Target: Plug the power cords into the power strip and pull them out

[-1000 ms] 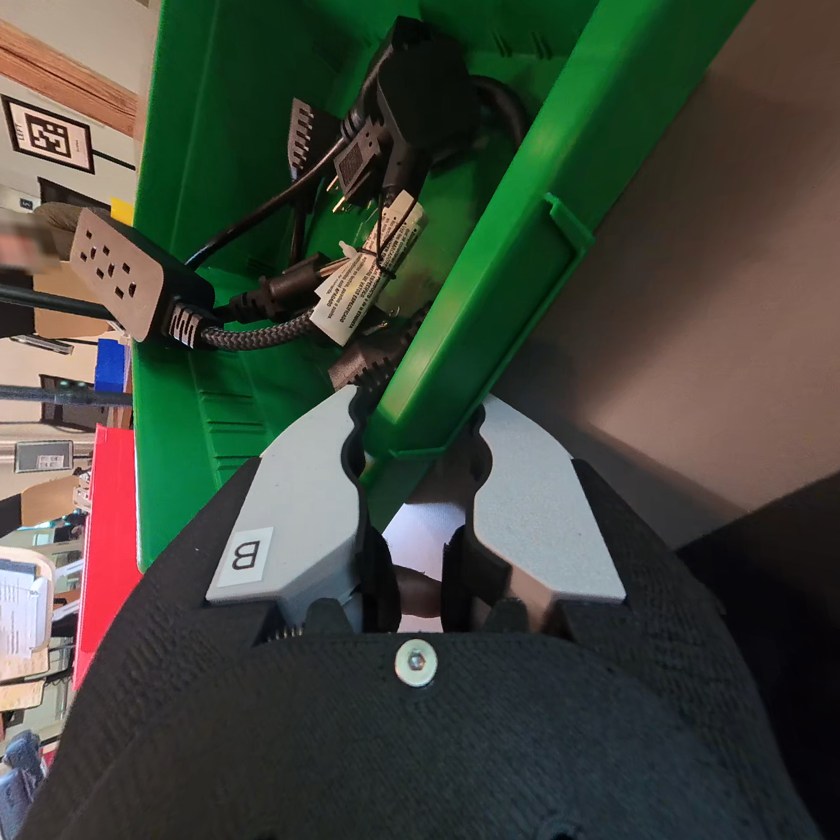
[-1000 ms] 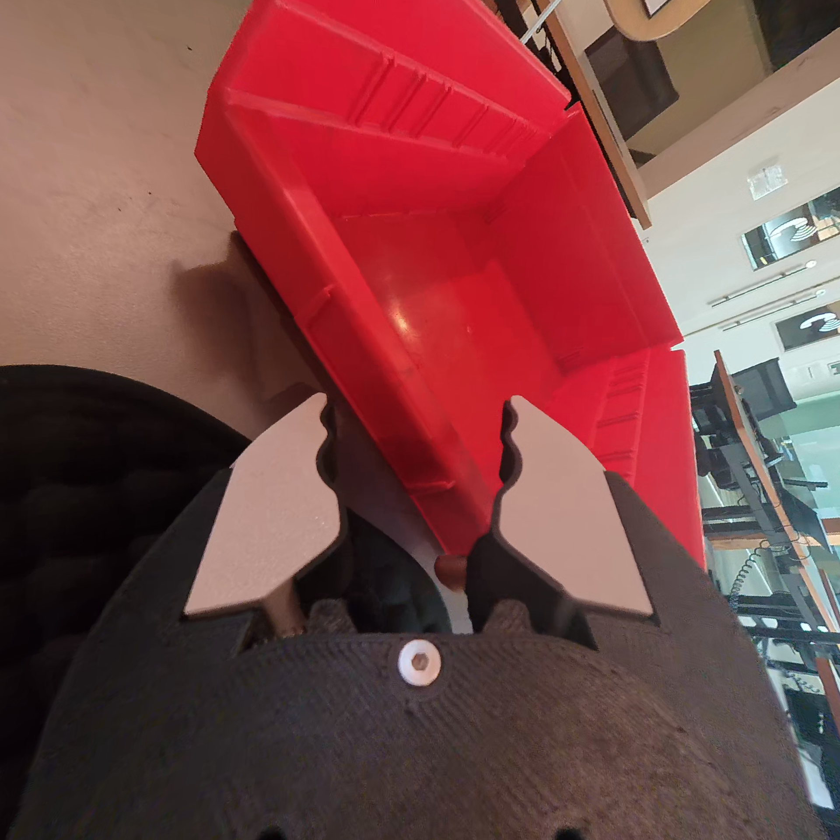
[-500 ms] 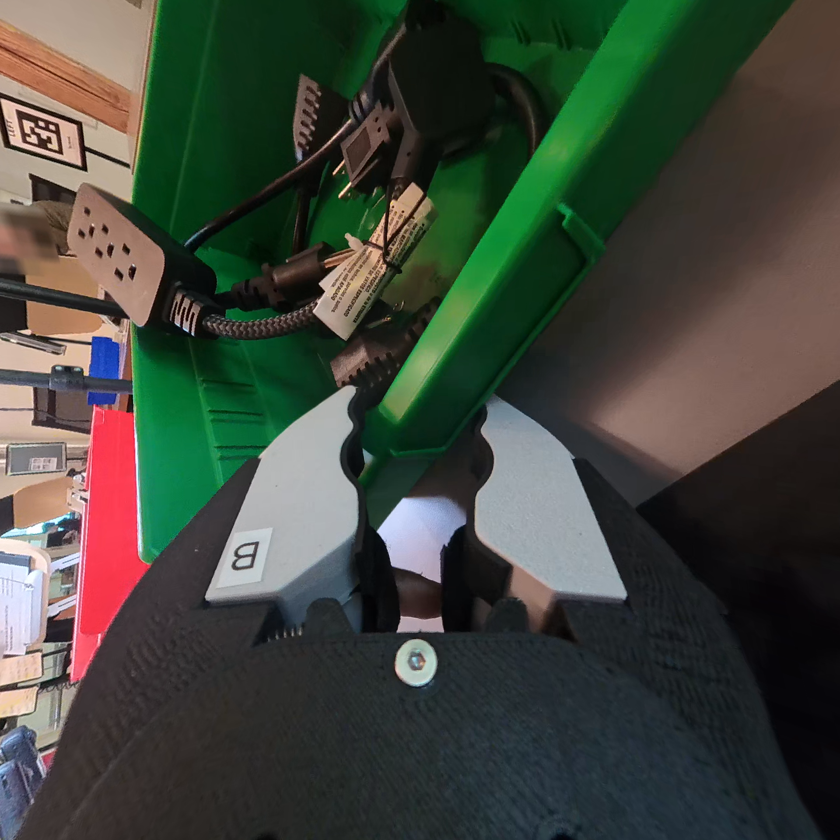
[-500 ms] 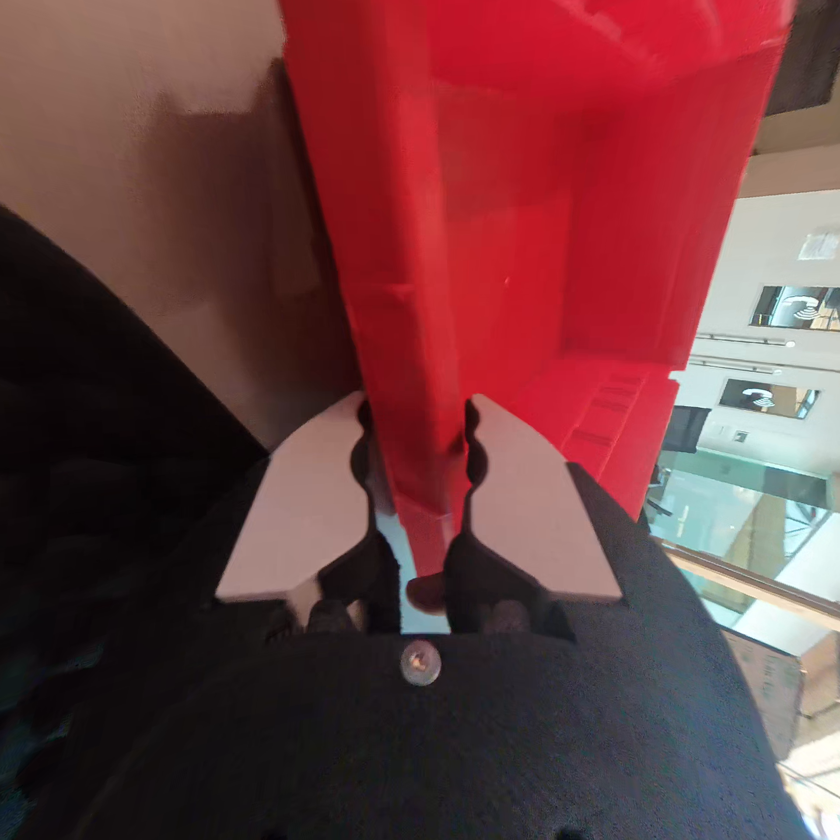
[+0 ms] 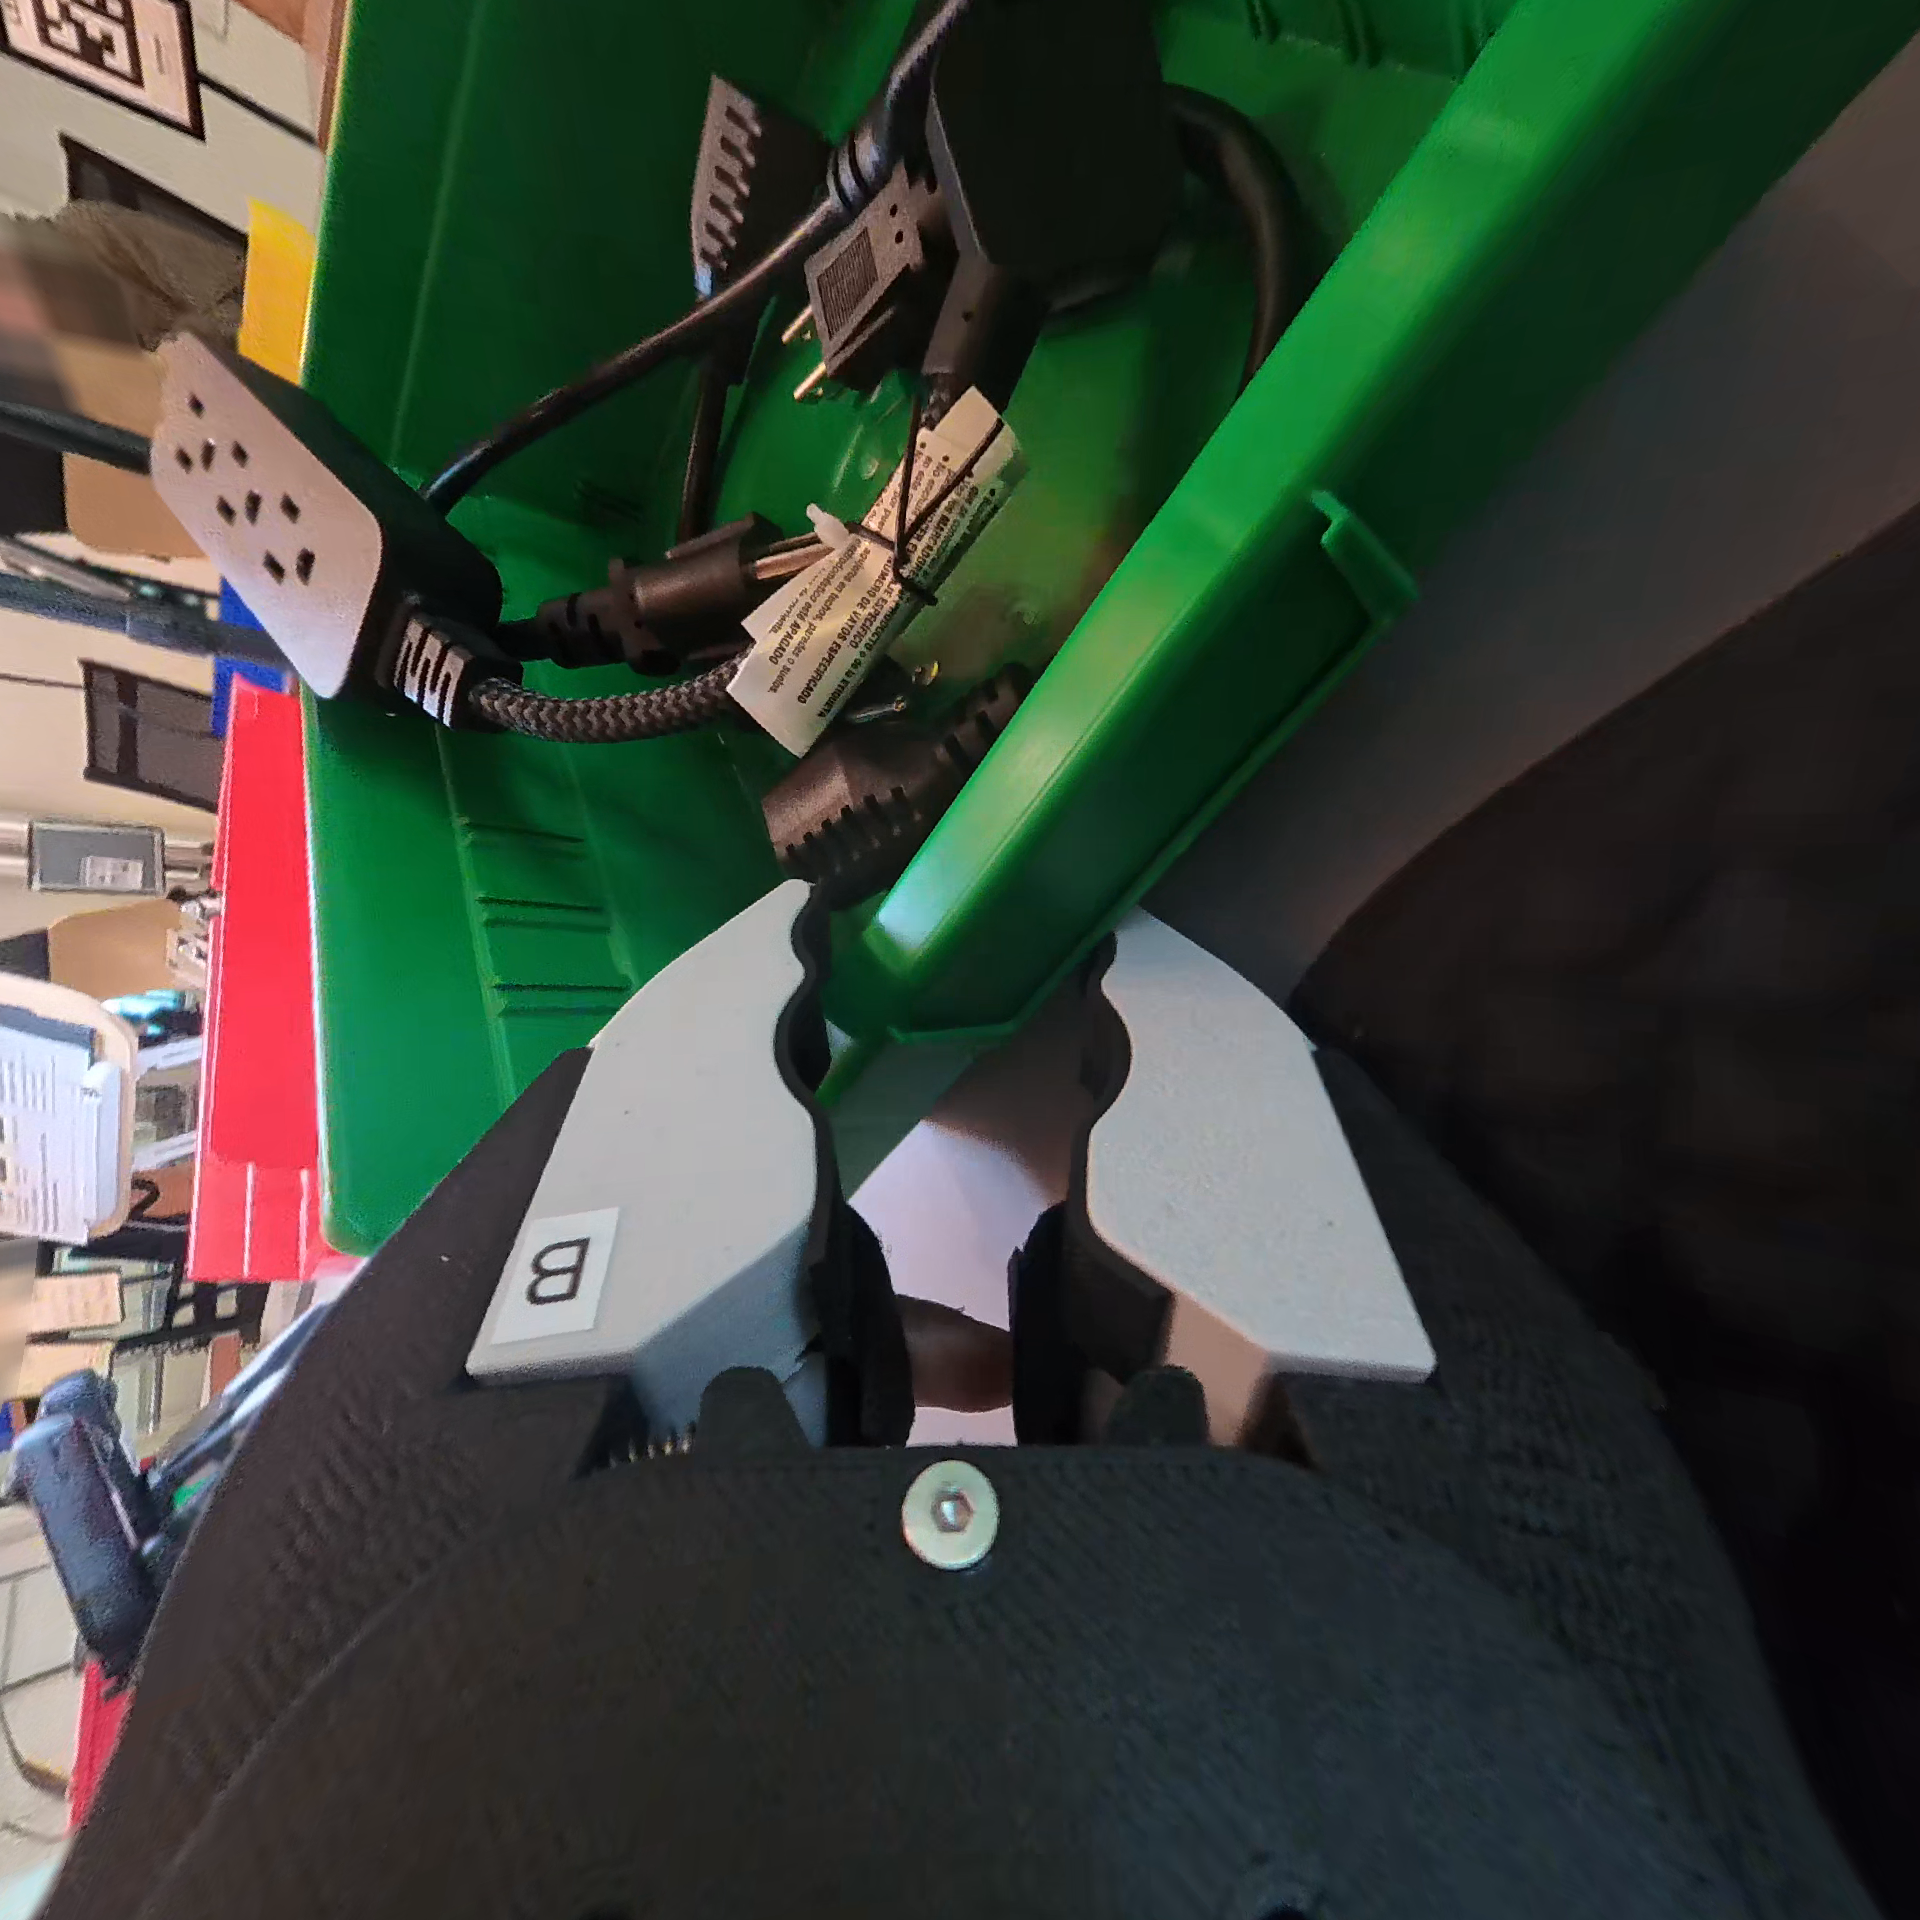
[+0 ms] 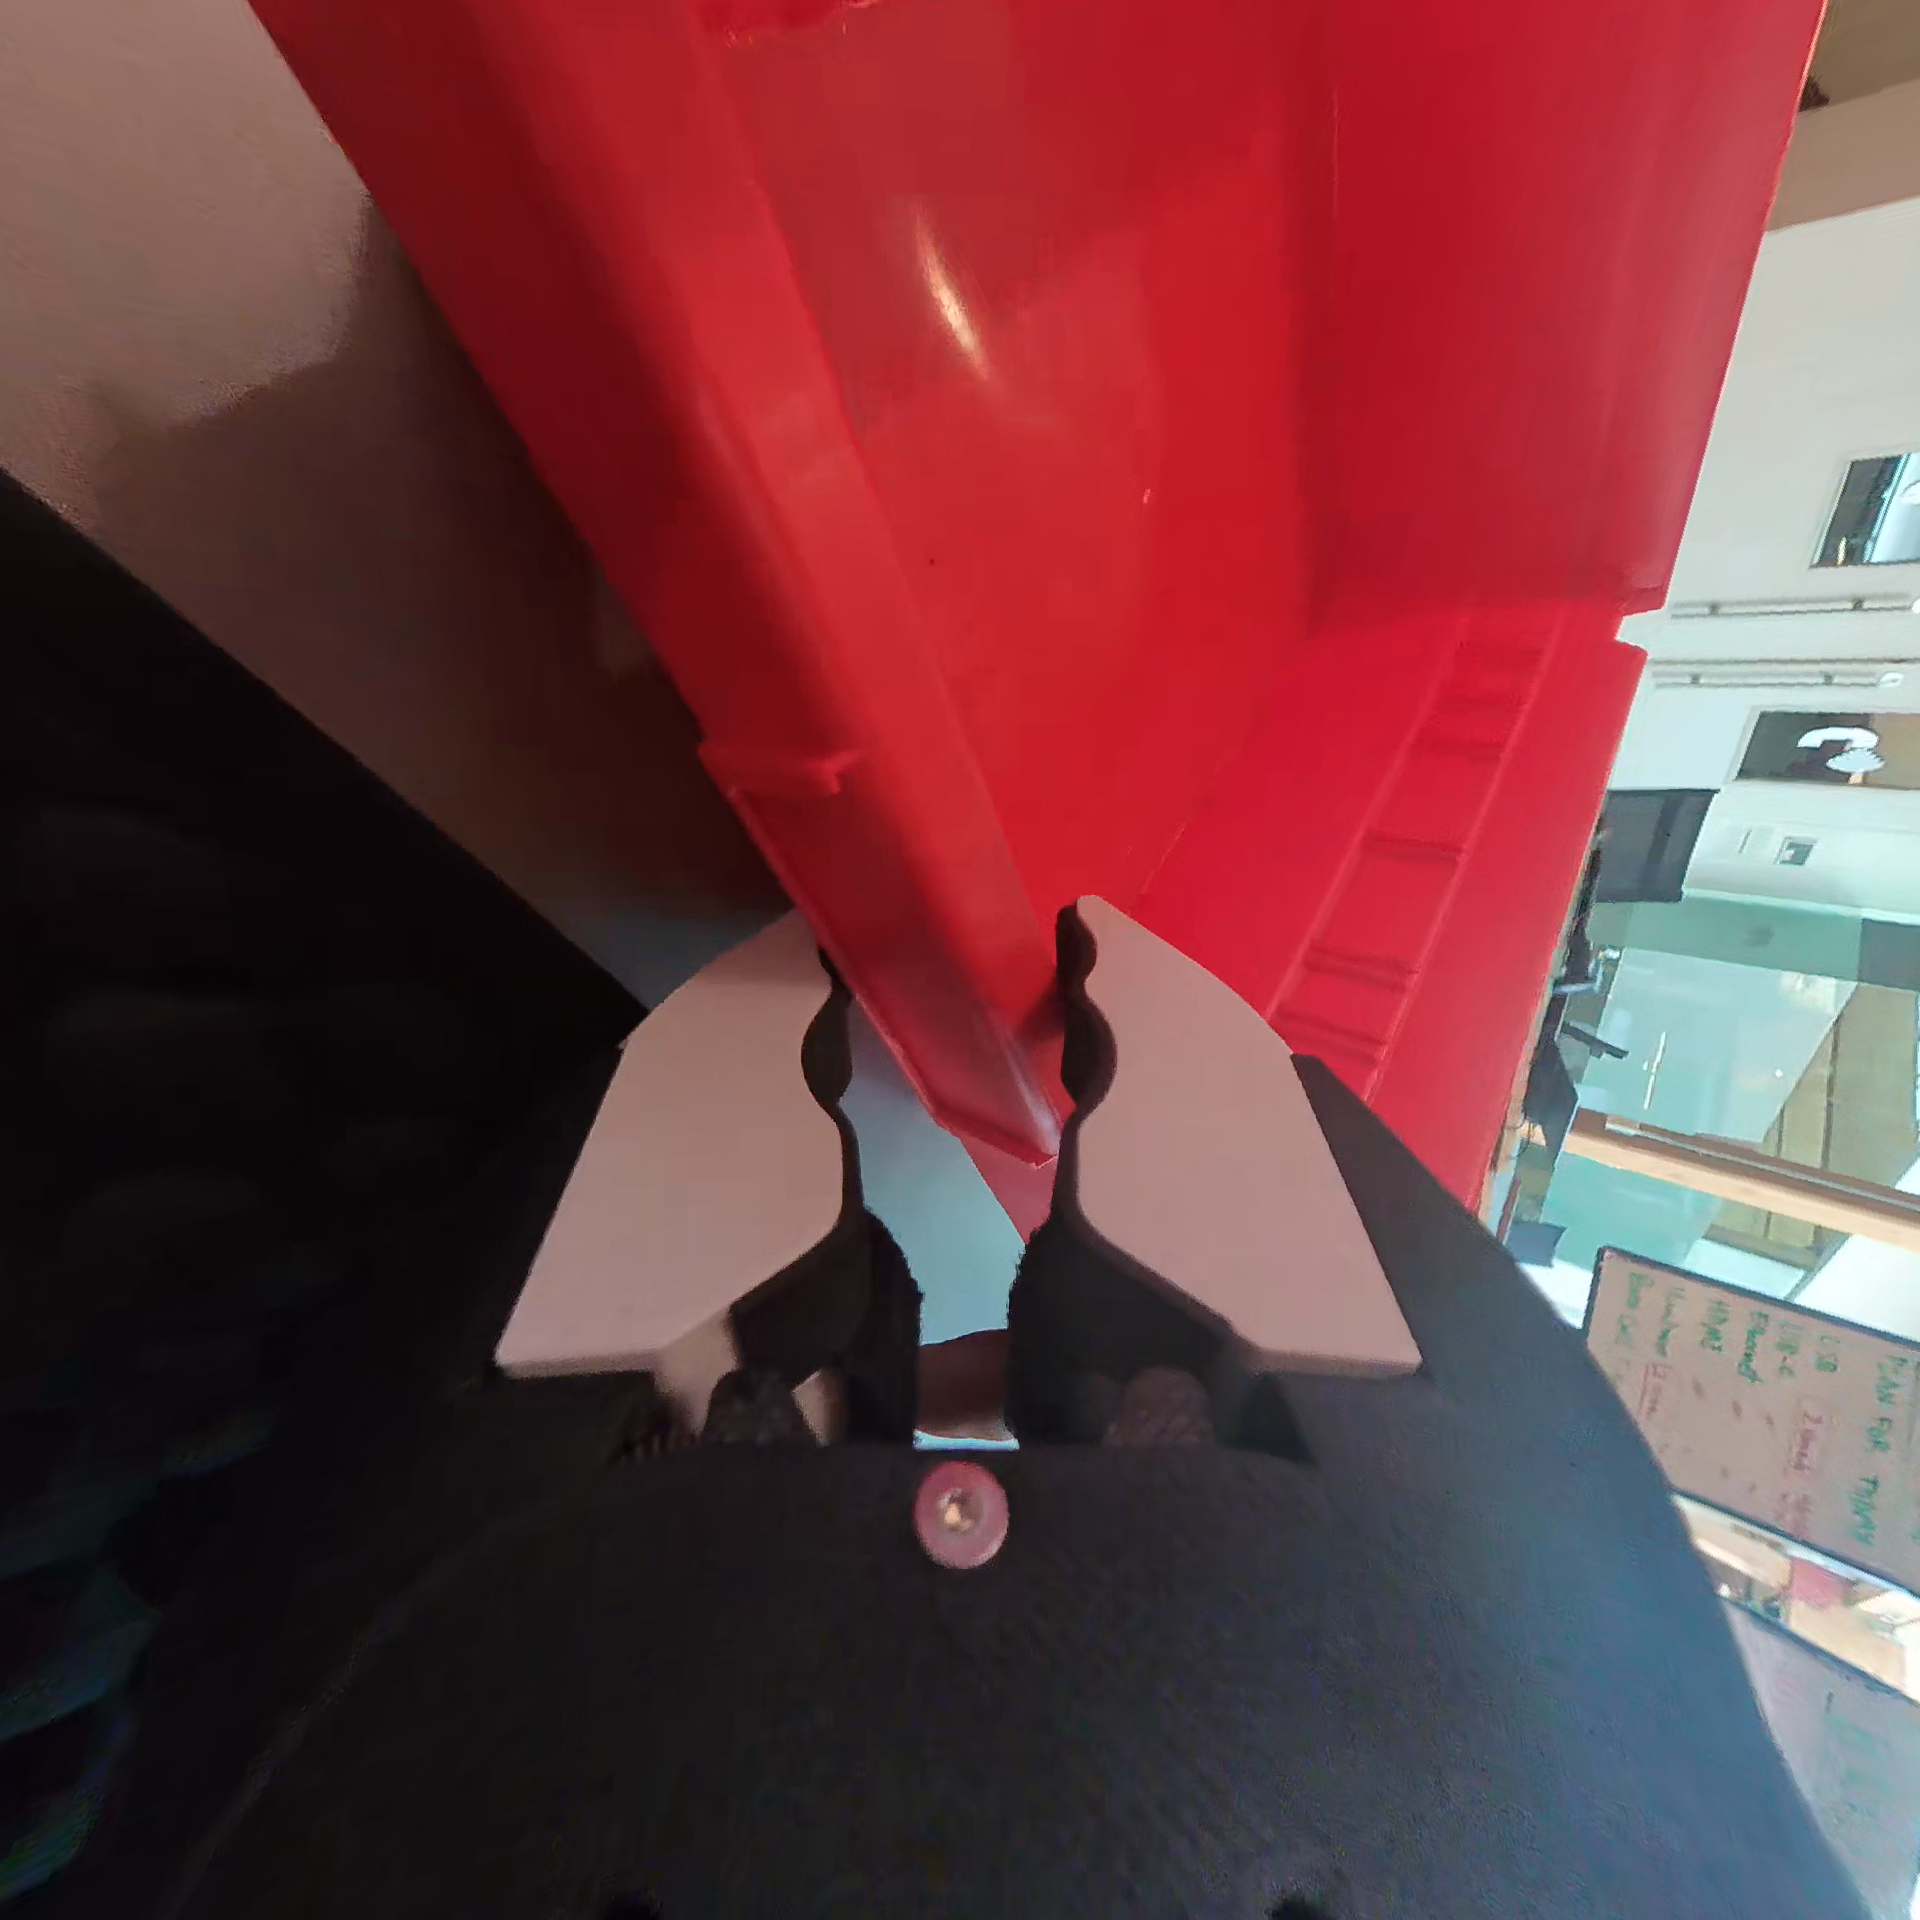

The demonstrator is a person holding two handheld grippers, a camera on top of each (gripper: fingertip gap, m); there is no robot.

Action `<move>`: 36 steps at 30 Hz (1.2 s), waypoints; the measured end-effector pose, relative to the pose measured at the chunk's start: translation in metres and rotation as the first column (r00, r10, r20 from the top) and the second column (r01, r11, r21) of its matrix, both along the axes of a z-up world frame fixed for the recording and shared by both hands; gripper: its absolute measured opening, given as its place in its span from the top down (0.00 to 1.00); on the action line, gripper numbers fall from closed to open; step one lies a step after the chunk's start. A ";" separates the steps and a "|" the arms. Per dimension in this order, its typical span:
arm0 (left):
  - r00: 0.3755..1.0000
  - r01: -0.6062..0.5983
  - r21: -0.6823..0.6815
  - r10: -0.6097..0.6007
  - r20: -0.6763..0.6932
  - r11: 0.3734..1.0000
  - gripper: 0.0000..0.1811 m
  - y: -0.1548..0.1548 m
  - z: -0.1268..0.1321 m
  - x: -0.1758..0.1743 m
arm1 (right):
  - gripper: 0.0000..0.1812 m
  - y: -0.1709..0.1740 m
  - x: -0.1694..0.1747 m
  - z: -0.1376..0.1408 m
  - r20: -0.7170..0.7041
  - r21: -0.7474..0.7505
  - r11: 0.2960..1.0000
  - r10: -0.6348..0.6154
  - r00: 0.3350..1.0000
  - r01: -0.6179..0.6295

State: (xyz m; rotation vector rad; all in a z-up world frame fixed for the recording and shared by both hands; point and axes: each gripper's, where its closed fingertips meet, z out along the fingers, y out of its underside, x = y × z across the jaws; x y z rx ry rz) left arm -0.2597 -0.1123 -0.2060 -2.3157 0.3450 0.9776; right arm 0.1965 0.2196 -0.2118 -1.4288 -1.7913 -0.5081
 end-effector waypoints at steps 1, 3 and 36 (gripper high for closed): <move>1.000 -0.010 -0.002 0.010 -0.002 1.000 0.75 -0.004 0.000 -0.001 | 0.79 0.001 0.004 0.000 0.002 -0.003 1.000 -0.014 1.000 0.014; 1.000 -0.023 -0.004 0.023 -0.006 1.000 0.75 -0.013 0.000 -0.003 | 0.79 0.004 0.011 0.000 0.000 -0.007 0.999 -0.037 0.999 0.037; 0.986 -0.166 0.010 0.166 0.001 0.986 0.71 -0.065 0.002 -0.011 | 0.59 -0.010 0.087 0.008 -0.172 -0.214 0.974 -0.112 0.979 0.074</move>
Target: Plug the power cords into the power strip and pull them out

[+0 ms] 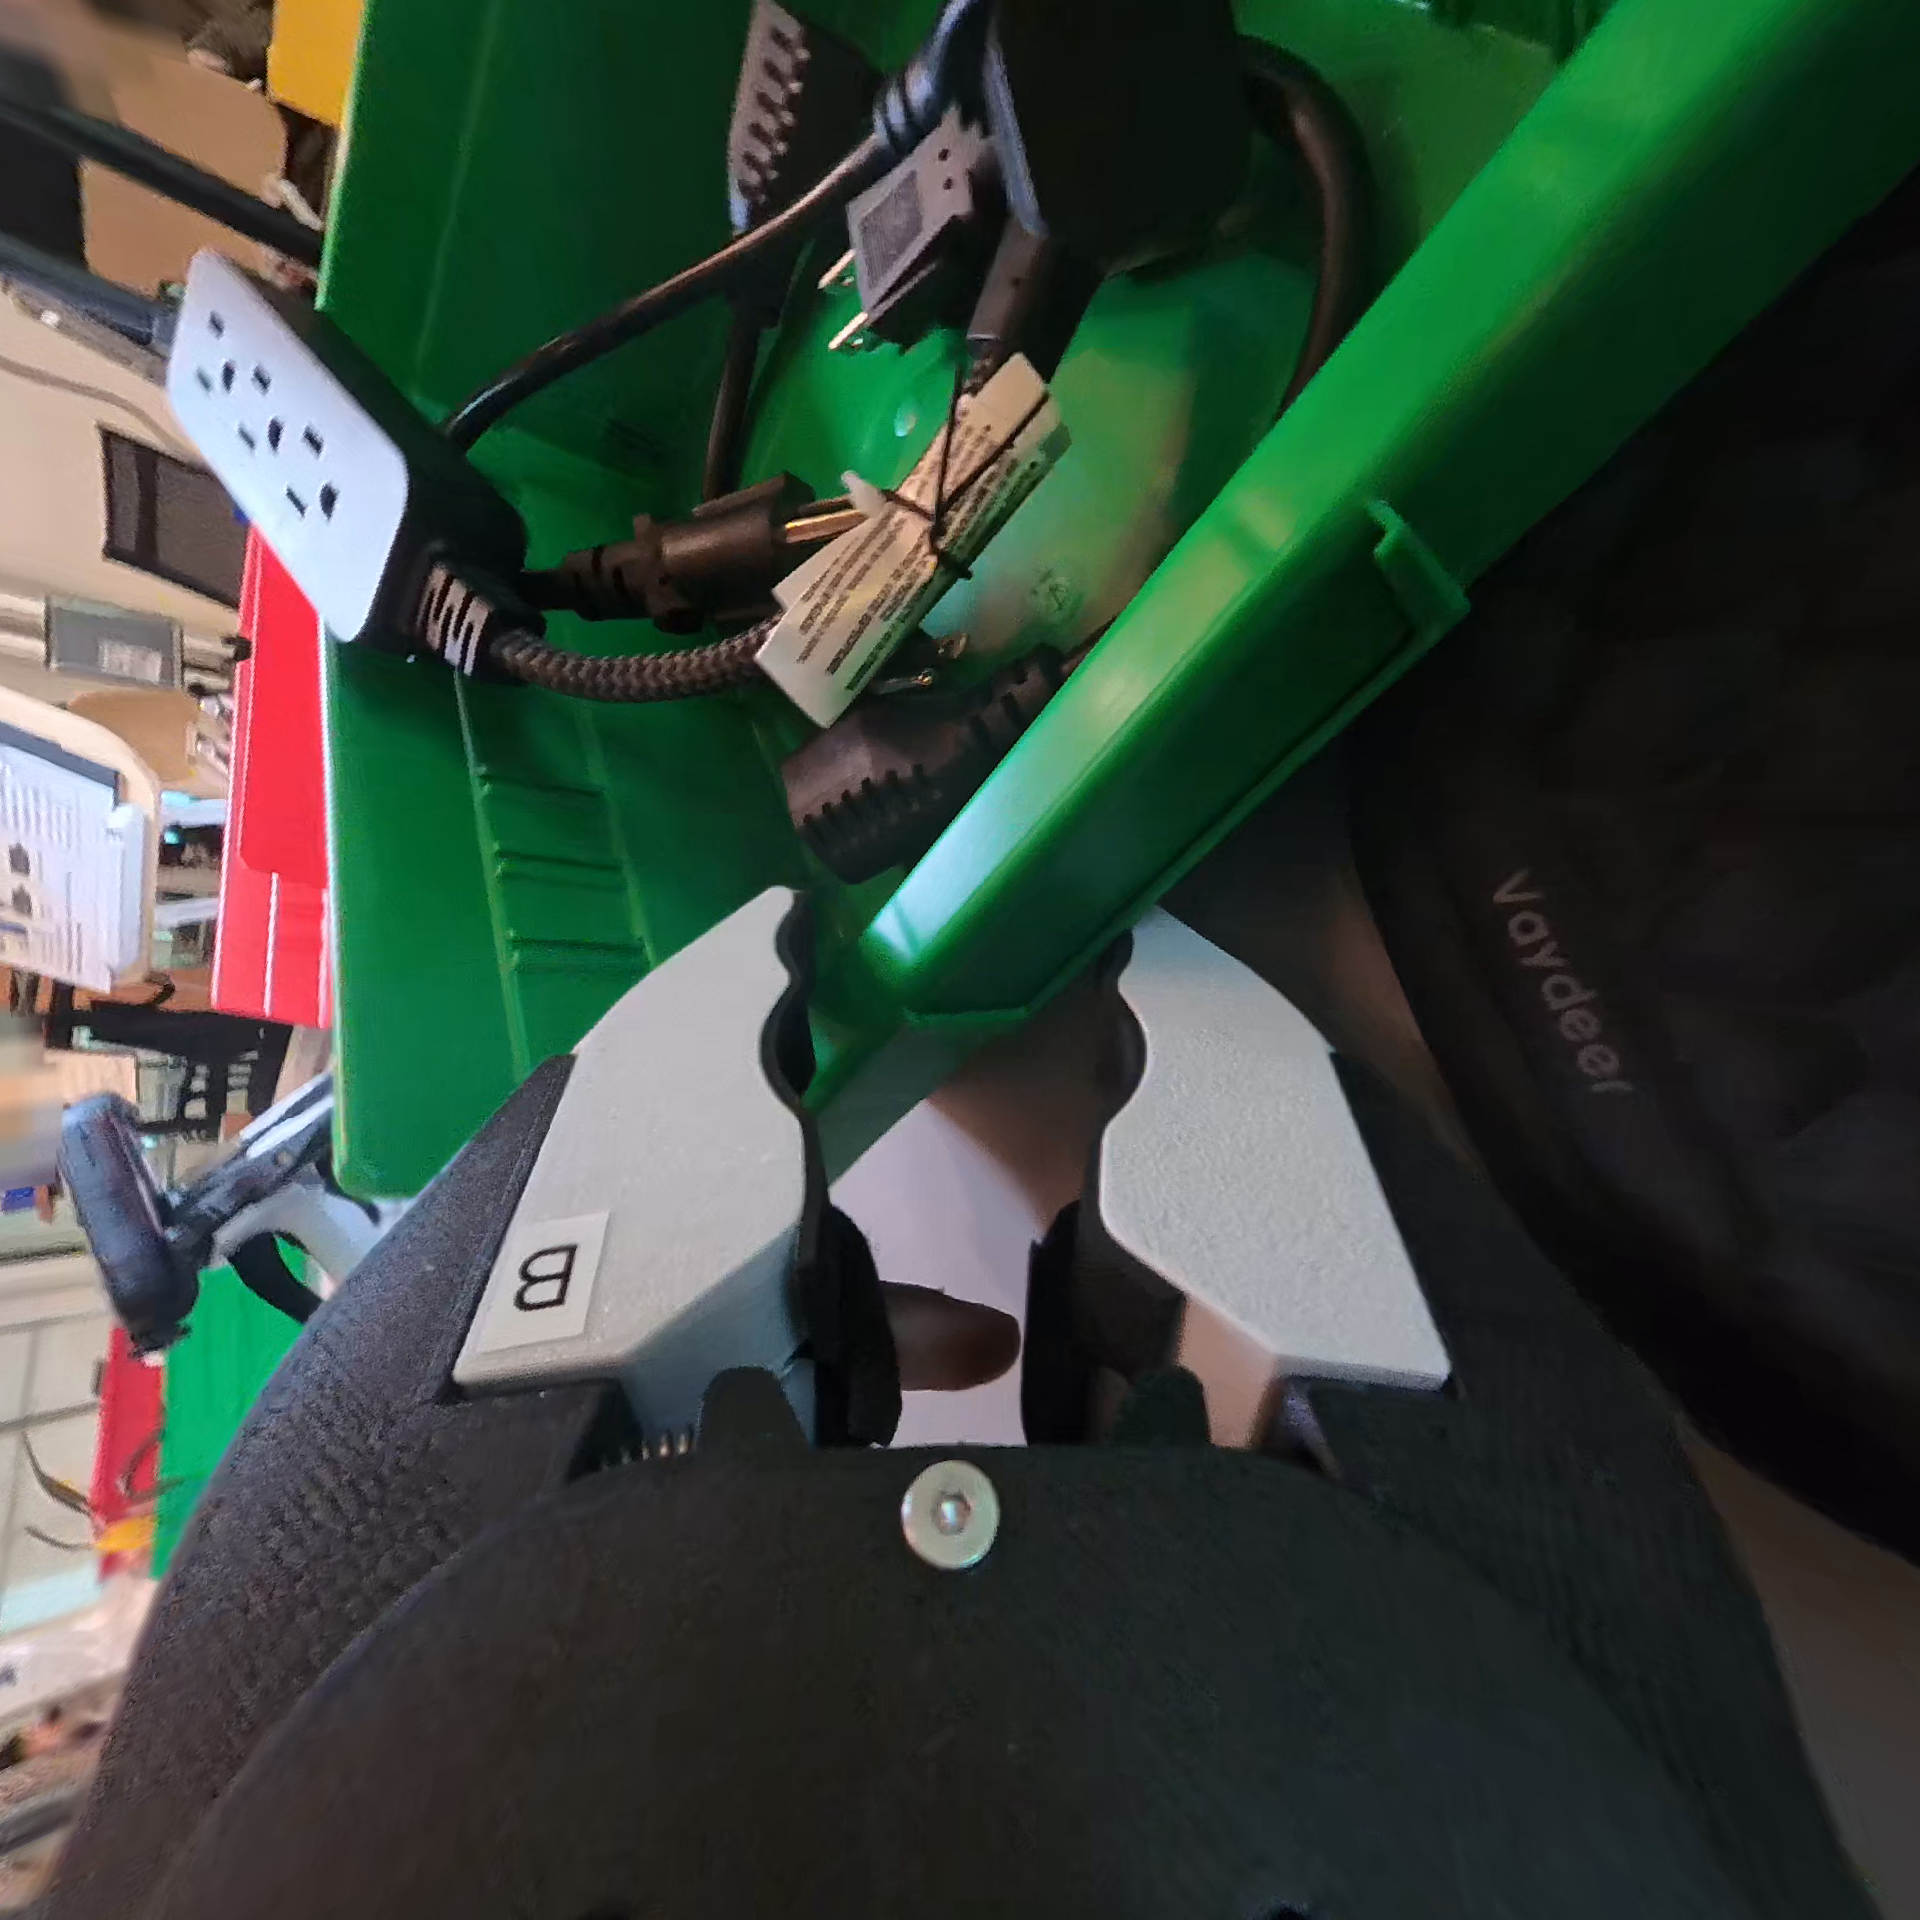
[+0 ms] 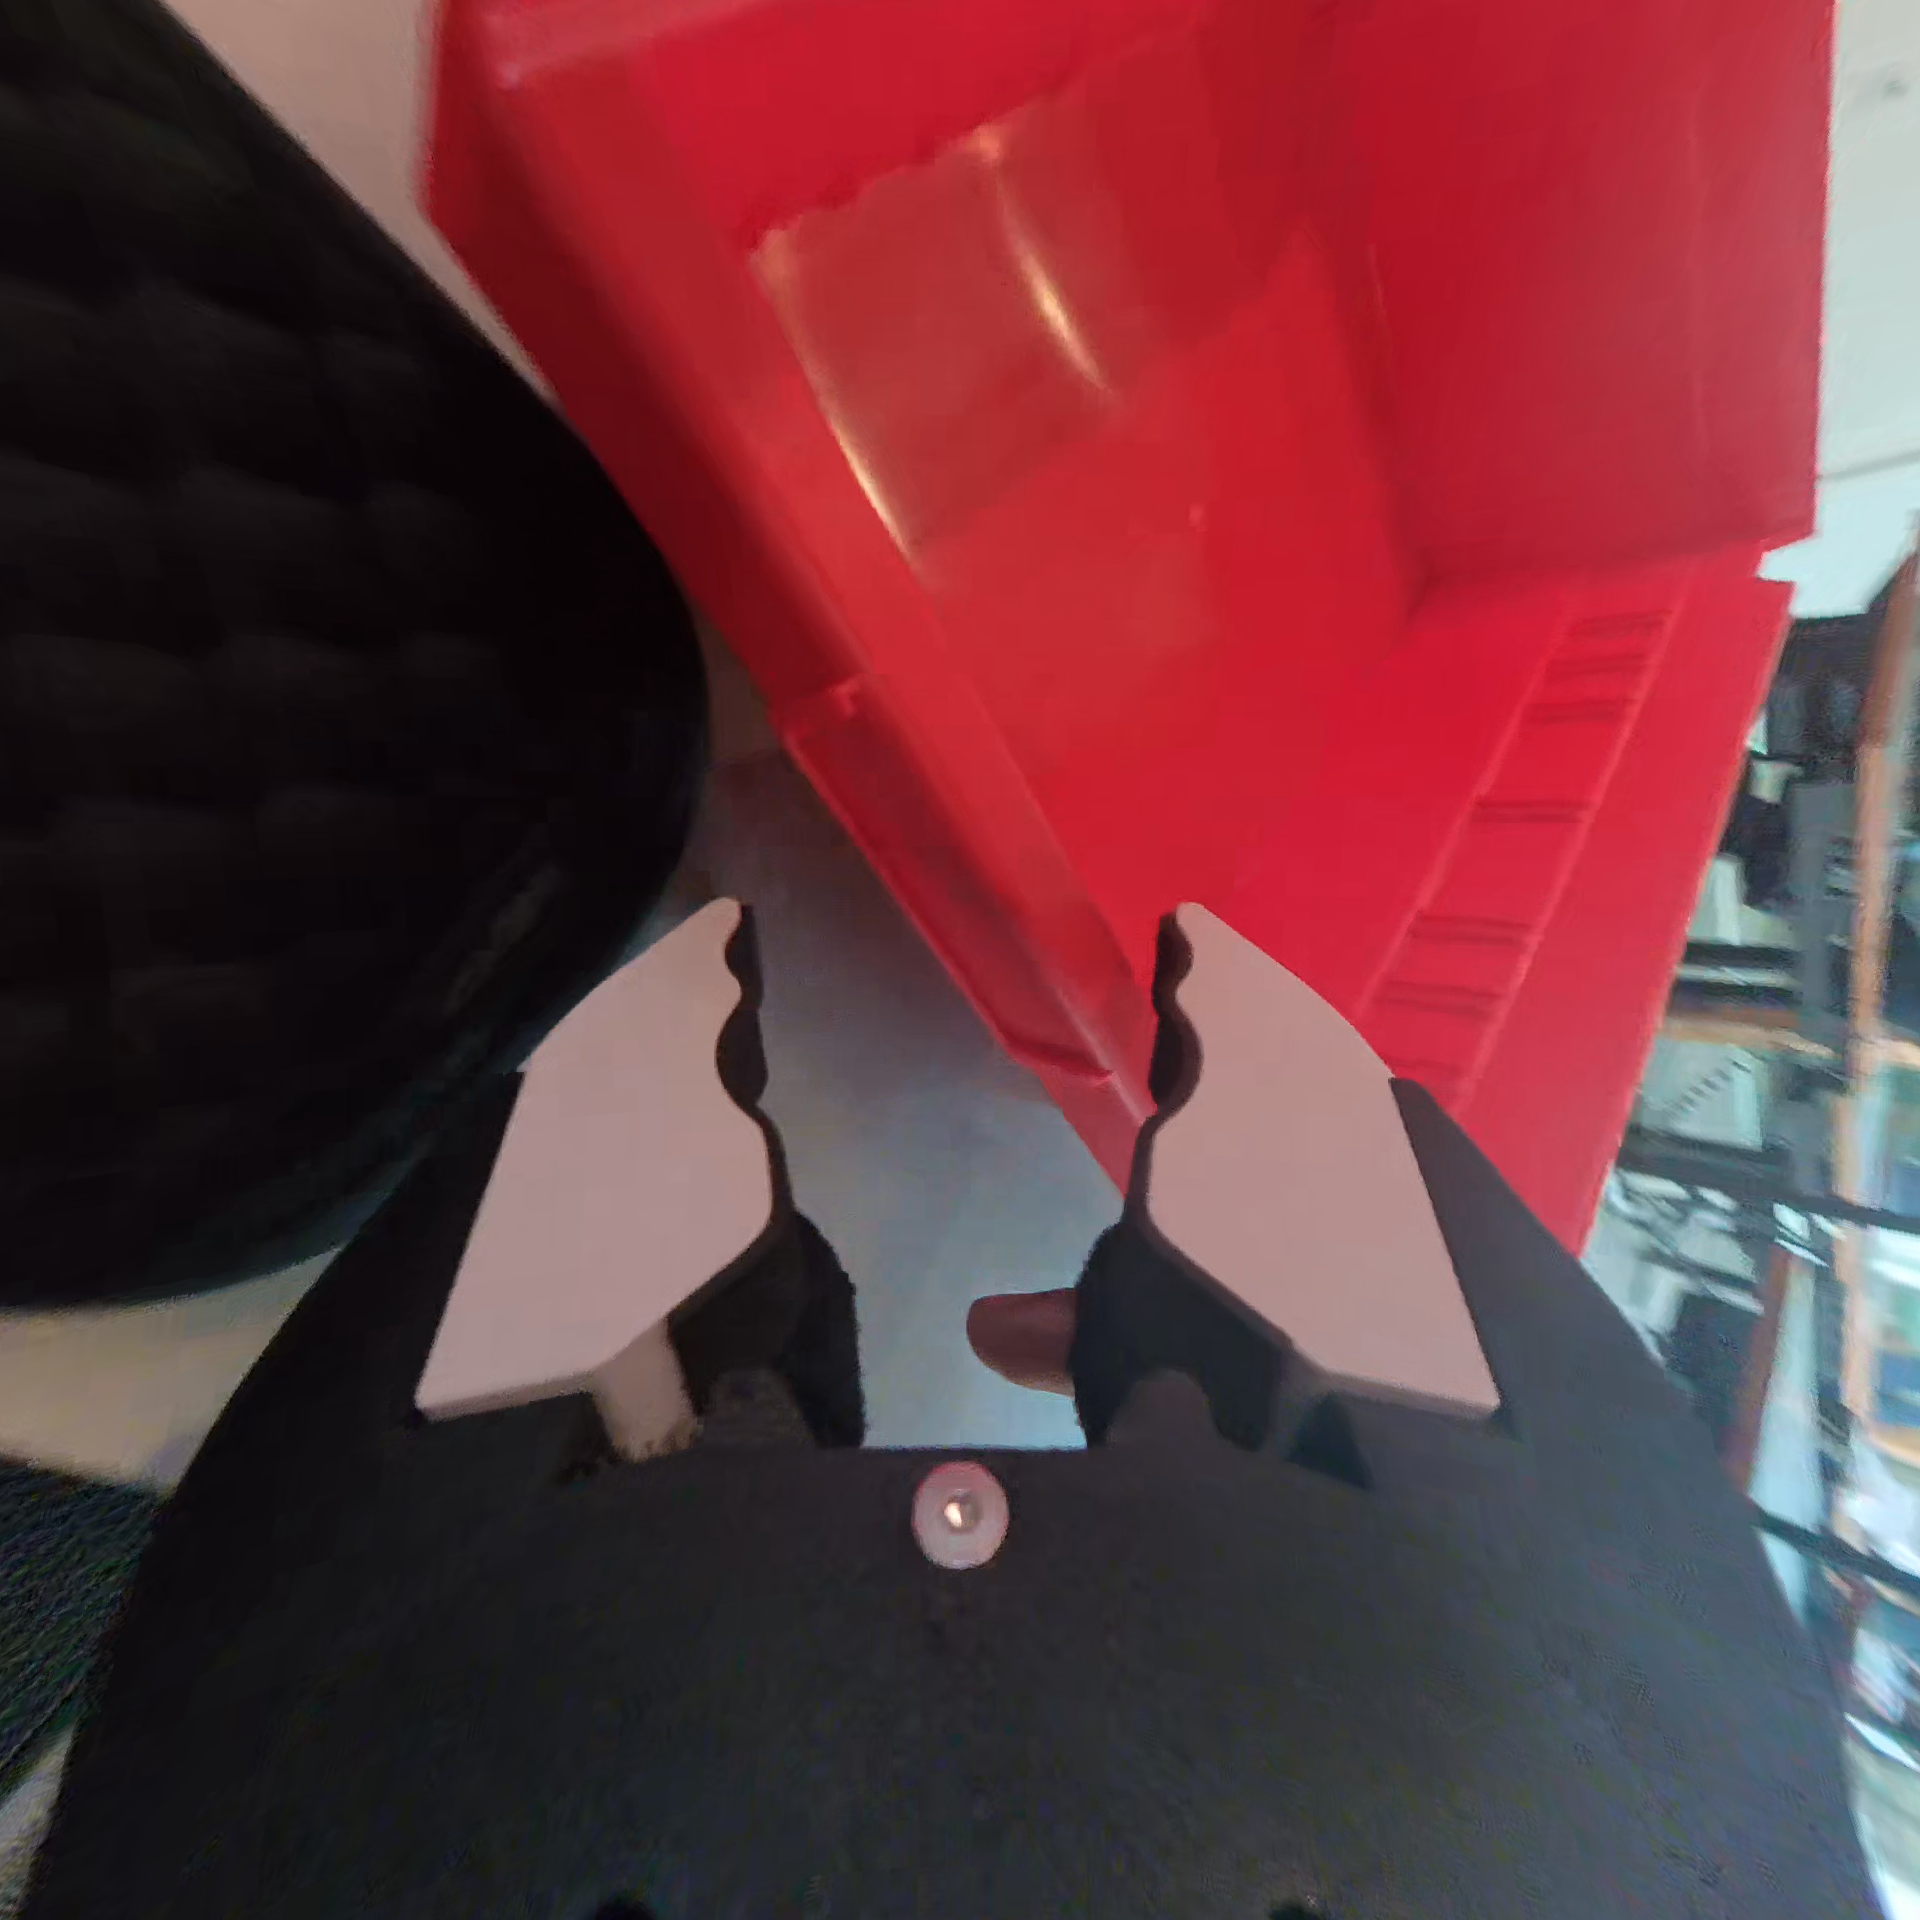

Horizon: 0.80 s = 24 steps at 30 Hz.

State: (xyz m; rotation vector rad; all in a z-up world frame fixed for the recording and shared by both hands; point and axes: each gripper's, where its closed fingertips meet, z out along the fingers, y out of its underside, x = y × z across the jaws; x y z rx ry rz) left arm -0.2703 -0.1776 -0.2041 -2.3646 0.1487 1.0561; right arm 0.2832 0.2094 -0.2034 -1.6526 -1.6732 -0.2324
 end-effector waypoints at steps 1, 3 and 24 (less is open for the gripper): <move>1.000 -0.013 0.037 0.012 0.013 0.999 0.69 -0.001 0.001 0.002 | 0.58 -0.008 -0.005 0.006 -0.051 -0.034 0.999 0.034 0.998 -0.036; 0.997 -0.010 0.152 -0.003 0.080 0.988 0.66 -0.001 0.007 0.010 | 0.57 -0.025 -0.018 0.024 -0.177 -0.089 0.988 0.105 0.979 -0.122; 0.866 -0.413 0.460 0.182 0.467 0.786 0.76 0.039 0.067 -0.011 | 0.67 -0.161 -0.168 0.083 -0.912 -0.124 0.664 0.216 0.348 -0.737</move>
